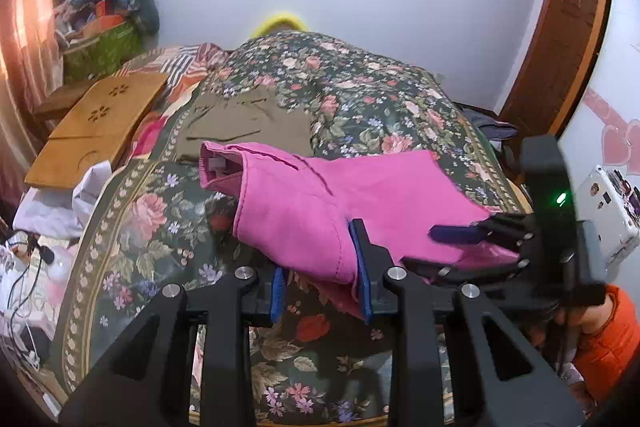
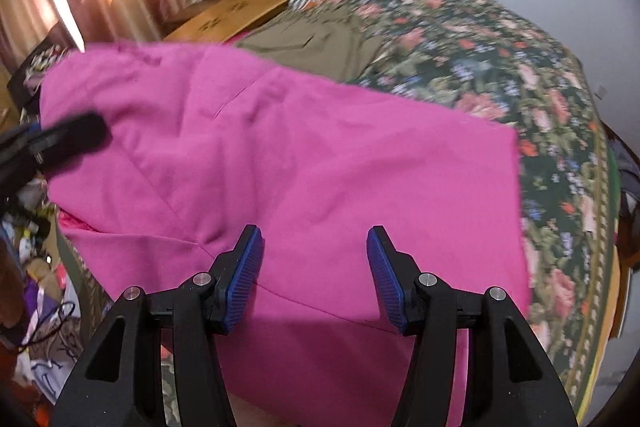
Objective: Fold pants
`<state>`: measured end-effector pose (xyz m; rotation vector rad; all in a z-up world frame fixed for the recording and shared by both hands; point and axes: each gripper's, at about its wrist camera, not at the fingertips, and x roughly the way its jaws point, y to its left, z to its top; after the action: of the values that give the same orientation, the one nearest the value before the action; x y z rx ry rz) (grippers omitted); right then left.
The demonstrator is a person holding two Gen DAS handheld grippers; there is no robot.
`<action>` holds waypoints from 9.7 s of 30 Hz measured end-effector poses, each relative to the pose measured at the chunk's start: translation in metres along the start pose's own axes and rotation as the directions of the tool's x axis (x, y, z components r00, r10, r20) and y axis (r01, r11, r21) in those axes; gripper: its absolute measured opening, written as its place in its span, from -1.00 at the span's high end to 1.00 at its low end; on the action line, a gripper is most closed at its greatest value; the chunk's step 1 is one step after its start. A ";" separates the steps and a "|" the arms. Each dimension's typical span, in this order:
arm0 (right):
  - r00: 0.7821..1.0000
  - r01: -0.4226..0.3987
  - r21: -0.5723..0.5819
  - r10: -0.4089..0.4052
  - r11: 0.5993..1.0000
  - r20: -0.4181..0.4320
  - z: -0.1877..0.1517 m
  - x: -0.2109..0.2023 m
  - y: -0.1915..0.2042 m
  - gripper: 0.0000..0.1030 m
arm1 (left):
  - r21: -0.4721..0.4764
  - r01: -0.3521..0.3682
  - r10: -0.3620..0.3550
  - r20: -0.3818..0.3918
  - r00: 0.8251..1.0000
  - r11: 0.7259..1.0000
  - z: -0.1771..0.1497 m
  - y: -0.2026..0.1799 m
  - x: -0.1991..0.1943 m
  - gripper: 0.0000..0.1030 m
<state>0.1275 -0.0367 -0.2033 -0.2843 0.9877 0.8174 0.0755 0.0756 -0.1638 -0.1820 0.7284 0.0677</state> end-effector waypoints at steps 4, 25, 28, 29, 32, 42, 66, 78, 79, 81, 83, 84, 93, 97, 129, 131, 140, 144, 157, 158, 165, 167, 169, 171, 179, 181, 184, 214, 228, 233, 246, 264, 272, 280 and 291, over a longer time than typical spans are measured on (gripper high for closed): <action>1.000 0.005 -0.009 -0.005 1.000 -0.002 -0.002 -0.002 0.004 0.01 | 0.038 0.018 -0.019 0.030 0.999 0.999 0.008 -0.015 -0.007 0.47; 0.997 -0.020 0.222 0.005 0.975 0.071 -0.034 -0.045 -0.045 0.01 | 0.213 0.064 -0.080 0.065 0.995 0.975 0.027 -0.075 -0.008 0.49; 0.997 0.015 0.227 -0.032 0.974 0.068 -0.043 -0.048 -0.050 0.01 | 0.223 0.078 -0.095 0.065 0.993 0.972 0.028 -0.080 -0.009 0.49; 0.997 0.025 0.223 -0.040 0.975 0.060 -0.046 -0.047 -0.050 0.01 | 0.229 0.085 -0.102 0.064 0.993 0.970 0.029 -0.082 -0.009 0.49; 0.997 0.036 0.210 -0.049 0.977 0.057 -0.050 -0.046 -0.049 -0.03 | 0.246 0.101 -0.120 0.062 0.991 0.964 0.031 -0.089 -0.007 0.49; 0.996 0.002 0.215 -0.020 0.977 0.082 -0.054 -0.045 -0.050 -0.11 | 0.301 0.185 -0.198 0.012 0.980 0.935 0.040 -0.122 0.008 0.51; 0.986 0.091 0.353 -0.134 0.931 0.100 -0.098 -0.079 -0.102 -0.09 | 0.371 0.300 -0.228 -0.227 0.947 0.879 0.012 -0.188 0.077 0.51; 0.973 0.137 0.387 -0.196 0.912 0.118 -0.113 -0.105 -0.111 -0.09 | 0.324 0.345 -0.251 -0.300 0.921 0.881 0.003 -0.183 0.085 -0.05; 0.972 0.139 0.390 -0.200 0.911 0.122 -0.113 -0.106 -0.111 -0.09 | 0.320 0.348 -0.258 -0.290 0.922 0.881 0.006 -0.180 0.079 -0.09; 0.971 0.137 0.392 -0.202 0.910 0.129 -0.111 -0.110 -0.110 -0.09 | 0.311 0.350 -0.271 -0.270 0.924 0.884 0.012 -0.173 0.070 -0.13; 0.969 0.135 0.390 -0.204 0.911 0.140 -0.109 -0.113 -0.109 -0.09 | 0.310 0.345 -0.276 -0.245 0.929 0.886 0.020 -0.167 0.063 -0.17; 0.968 0.134 0.387 -0.204 0.912 0.146 -0.107 -0.114 -0.108 -0.09 | 0.311 0.331 -0.271 -0.223 0.937 0.891 0.025 -0.163 0.060 -0.20; 0.960 0.106 0.360 -0.190 0.927 0.205 -0.086 -0.120 -0.093 -0.18 | 0.270 0.174 -0.136 -0.156 0.978 0.947 0.067 -0.102 0.092 -0.26; 0.961 0.078 0.367 -0.168 0.927 0.221 -0.073 -0.111 -0.085 -0.19 | 0.260 0.148 -0.103 -0.177 0.979 0.954 0.079 -0.081 0.119 -0.26; 0.960 0.171 0.449 -0.250 0.877 0.123 -0.059 -0.066 -0.156 -0.26 | 0.235 0.199 -0.112 -0.338 0.934 0.951 0.052 -0.037 0.196 0.15; 0.965 0.137 0.437 -0.220 0.889 0.145 -0.057 -0.069 -0.145 -0.26 | 0.237 0.200 -0.113 -0.335 0.935 0.951 0.048 -0.038 0.189 0.19; 0.989 0.031 0.421 -0.088 0.907 0.116 -0.048 -0.031 -0.144 -0.01 | 0.231 0.201 -0.119 -0.323 0.939 0.952 0.035 -0.038 0.171 0.63; 0.990 -0.026 0.436 -0.039 0.900 0.139 -0.046 -0.033 -0.149 0.36 | 0.191 0.219 -0.146 -0.336 0.931 0.957 0.031 -0.030 0.161 0.76; 0.991 -0.062 0.329 0.017 0.942 0.136 -0.066 -0.071 -0.100 0.59 | 0.144 0.216 -0.161 -0.319 0.934 0.966 -0.001 -0.015 0.077 0.84; 0.991 -0.059 0.323 0.016 0.944 0.134 -0.067 -0.073 -0.097 0.59 | 0.150 0.211 -0.157 -0.310 0.938 0.966 -0.004 -0.016 0.071 0.84; 0.992 -0.050 0.305 0.013 0.951 0.122 -0.085 -0.092 -0.075 0.60 | 0.113 0.217 -0.176 -0.299 0.938 0.970 -0.028 -0.011 0.039 0.84; 0.992 -0.041 0.310 0.003 0.950 0.122 -0.087 -0.096 -0.072 0.54 | 0.104 0.218 -0.178 -0.302 0.937 0.970 -0.032 -0.009 0.037 0.84; 0.991 -0.018 0.303 -0.023 0.953 0.131 -0.086 -0.102 -0.069 0.54 | 0.106 0.188 -0.149 -0.302 0.942 0.976 -0.036 -0.005 0.036 0.84; 0.989 0.019 0.278 -0.059 0.960 0.137 -0.081 -0.110 -0.064 0.54 | 0.108 0.155 -0.116 -0.305 0.945 0.982 -0.038 0.000 0.036 0.84; 0.980 0.032 0.176 -0.066 0.984 0.190 -0.031 -0.117 -0.051 0.38 | 0.060 0.114 -0.095 -0.256 0.962 0.992 -0.028 0.022 0.029 0.83; 0.978 0.023 0.147 -0.053 0.989 0.202 -0.018 -0.115 -0.047 0.37 | 0.060 0.118 -0.101 -0.231 0.968 0.991 -0.021 0.020 0.025 0.82; 0.976 0.048 0.113 -0.070 0.992 0.206 -0.001 -0.111 -0.042 0.22 | 0.065 0.140 -0.124 -0.207 0.970 0.988 -0.013 0.014 0.024 0.81; 0.988 -0.146 -0.109 0.140 0.983 -0.059 0.110 0.036 -0.029 0.60 | 0.025 0.118 -0.104 -0.306 0.946 0.993 -0.029 0.033 0.091 0.75; 0.996 -0.064 -0.022 0.066 0.998 0.054 0.111 0.006 -0.054 0.25 | 0.018 0.068 -0.060 -0.300 0.952 0.998 -0.016 0.040 0.084 0.73; 0.985 0.004 0.073 -0.016 0.997 0.170 0.100 -0.046 -0.097 0.19 | 0.013 0.078 -0.074 -0.203 0.976 0.997 0.023 0.033 0.064 0.73; 0.983 0.109 0.148 -0.129 0.983 0.129 0.017 -0.066 -0.131 0.19 | 0.154 0.183 -0.144 -0.236 0.961 0.971 0.062 -0.060 0.110 0.72; 0.998 0.028 0.275 -0.045 0.961 0.053 -0.012 -0.019 -0.154 0.17 | 0.109 0.120 -0.081 -0.308 0.948 0.987 0.057 -0.035 0.150 0.71; 0.983 0.048 0.278 -0.094 0.959 0.156 -0.005 -0.070 -0.154 0.12 | 0.104 0.059 -0.037 -0.201 0.979 0.993 0.072 -0.004 0.102 -0.07; 0.978 0.004 0.256 -0.057 0.967 0.202 -0.001 -0.085 -0.127 0.03 | 0.074 0.068 -0.052 -0.210 0.976 0.995 0.057 0.012 0.088 -0.63; 0.996 -0.055 0.326 0.030 0.944 0.080 -0.032 -0.034 -0.124 -0.07 | -0.070 0.127 -0.143 -0.331 0.933 0.989 0.012 0.026 0.128 -0.68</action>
<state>0.1870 -0.1549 -0.2100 0.0547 1.0445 0.6835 0.1750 0.1035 -0.2441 -0.2939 1.0533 -0.0801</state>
